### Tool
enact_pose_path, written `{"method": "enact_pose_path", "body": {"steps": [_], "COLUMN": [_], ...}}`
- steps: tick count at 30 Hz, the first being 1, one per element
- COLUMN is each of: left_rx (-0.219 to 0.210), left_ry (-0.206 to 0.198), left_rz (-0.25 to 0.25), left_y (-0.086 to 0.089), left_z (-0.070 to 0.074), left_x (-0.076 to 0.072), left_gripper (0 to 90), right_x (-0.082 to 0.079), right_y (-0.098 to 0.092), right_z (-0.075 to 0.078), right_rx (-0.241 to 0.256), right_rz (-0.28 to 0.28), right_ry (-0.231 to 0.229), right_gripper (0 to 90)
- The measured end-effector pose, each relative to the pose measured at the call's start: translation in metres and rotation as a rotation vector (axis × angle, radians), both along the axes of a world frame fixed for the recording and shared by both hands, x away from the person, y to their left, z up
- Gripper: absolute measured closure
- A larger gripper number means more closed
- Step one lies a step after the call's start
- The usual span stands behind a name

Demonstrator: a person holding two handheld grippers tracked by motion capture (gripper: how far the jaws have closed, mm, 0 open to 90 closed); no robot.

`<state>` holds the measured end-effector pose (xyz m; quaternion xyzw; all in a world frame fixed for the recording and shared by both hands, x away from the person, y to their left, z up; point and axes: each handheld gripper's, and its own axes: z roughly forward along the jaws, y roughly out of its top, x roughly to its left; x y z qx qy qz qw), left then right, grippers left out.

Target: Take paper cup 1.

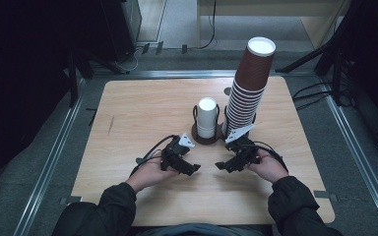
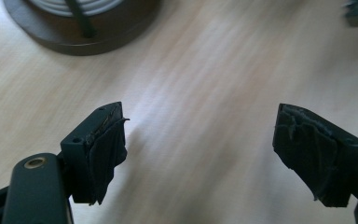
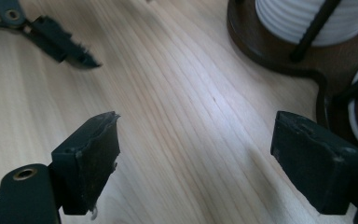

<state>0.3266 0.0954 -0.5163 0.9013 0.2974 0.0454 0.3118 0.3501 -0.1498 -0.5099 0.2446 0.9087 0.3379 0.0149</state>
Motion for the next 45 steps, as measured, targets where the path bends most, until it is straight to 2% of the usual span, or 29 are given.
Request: {"method": "enact_pose_path", "body": {"steps": [1, 2, 3, 4, 5, 6, 9, 11, 13, 16, 19, 20, 21, 22, 23, 24, 25, 27, 32, 37, 38, 40, 43, 45], "left_rx": [-0.017, -0.017, -0.015, -0.030, -0.041, -0.048, -0.034, -0.036, -0.043, -0.055, -0.059, -0.059, -0.069, -0.069, -0.079, -0.082, -0.079, -0.078, -0.075, -0.084, -0.081, -0.105, -0.125, -0.123], "left_ry": [0.005, 0.005, -0.002, 0.009, 0.010, 0.011, 0.011, 0.012, 0.017, 0.013, 0.020, 0.041, 0.090, 0.090, 0.108, 0.104, 0.086, 0.064, 0.054, 0.026, 0.019, 0.020, 0.009, 0.007], "left_rz": [-0.034, -0.034, -0.045, -0.080, -0.101, -0.119, -0.099, -0.095, -0.101, -0.110, -0.102, -0.093, -0.079, -0.079, -0.082, -0.085, -0.082, -0.076, -0.040, -0.016, -0.018, -0.010, 0.000, -0.001], "left_y": [0.001, 0.001, 0.002, 0.004, 0.006, 0.009, 0.011, 0.012, 0.015, 0.018, 0.023, 0.024, 0.027, 0.027, 0.029, 0.030, 0.031, 0.034, 0.042, 0.048, 0.049, 0.051, 0.054, 0.054], "left_z": [0.007, 0.007, 0.010, 0.013, 0.015, 0.017, 0.018, 0.019, 0.024, 0.028, 0.032, 0.033, 0.034, 0.034, 0.035, 0.036, 0.037, 0.039, 0.041, 0.043, 0.044, 0.044, 0.044, 0.047], "left_x": [-0.003, -0.003, -0.004, -0.004, -0.004, -0.002, 0.002, 0.003, 0.004, 0.004, 0.006, 0.006, 0.008, 0.008, 0.009, 0.009, 0.009, 0.008, 0.013, 0.016, 0.018, 0.020, 0.023, 0.027], "left_gripper": [16.4, 16.2, 16.2, 16.1, 12.7, 13.1, 13.4, 15.2, 23.4, 25.1, 26.4, 26.4, 32.8, 33.0, 33.9, 33.9, 34.1, 34.4, 37.1, 37.5, 37.4, 37.2, 37.3, 37.3], "right_x": [-0.003, -0.005, -0.005, -0.006, -0.008, -0.008, -0.009, -0.010, -0.012, -0.012, -0.013, -0.014, -0.015, -0.015, -0.015, -0.015, -0.014, -0.014, -0.014, -0.011, -0.010, -0.010, -0.009, -0.009], "right_y": [0.001, 0.002, 0.002, 0.003, 0.004, 0.004, 0.002, 0.001, 0.000, -0.003, -0.004, -0.005, -0.006, -0.006, -0.006, -0.006, -0.007, -0.007, -0.005, -0.004, -0.004, -0.003, -0.002, 0.000], "right_z": [0.003, 0.005, 0.005, 0.006, 0.007, 0.007, 0.008, 0.009, 0.008, 0.008, 0.009, 0.010, 0.010, 0.010, 0.009, 0.009, 0.008, 0.008, 0.011, 0.014, 0.015, 0.017, 0.019, 0.018], "right_rx": [0.014, 0.017, 0.017, 0.018, 0.019, 0.016, 0.019, 0.023, 0.022, 0.031, 0.041, 0.043, 0.043, 0.043, 0.030, 0.030, 0.030, 0.032, 0.066, 0.092, 0.100, 0.106, 0.105, 0.106], "right_rz": [0.011, 0.016, 0.016, 0.022, 0.032, 0.033, 0.048, 0.063, 0.068, 0.050, 0.041, 0.037, 0.028, 0.028, 0.010, 0.010, 0.006, 0.007, 0.001, 0.000, 0.000, -0.005, -0.021, -0.019], "right_ry": [-0.013, -0.024, -0.024, -0.026, -0.028, -0.022, 0.005, 0.008, 0.002, 0.010, -0.002, -0.010, -0.014, -0.014, -0.009, -0.009, 0.002, 0.000, 0.000, 0.022, 0.010, -0.006, -0.009, -0.016], "right_gripper": [14.1, 14.0, 14.0, 14.0, 13.7, 13.7, 13.7, 15.3, 15.5, 13.7, 14.0, 14.1, 14.9, 14.9, 17.1, 17.1, 21.9, 22.6, 25.9, 30.5, 31.1, 31.8, 33.1, 34.2]}}
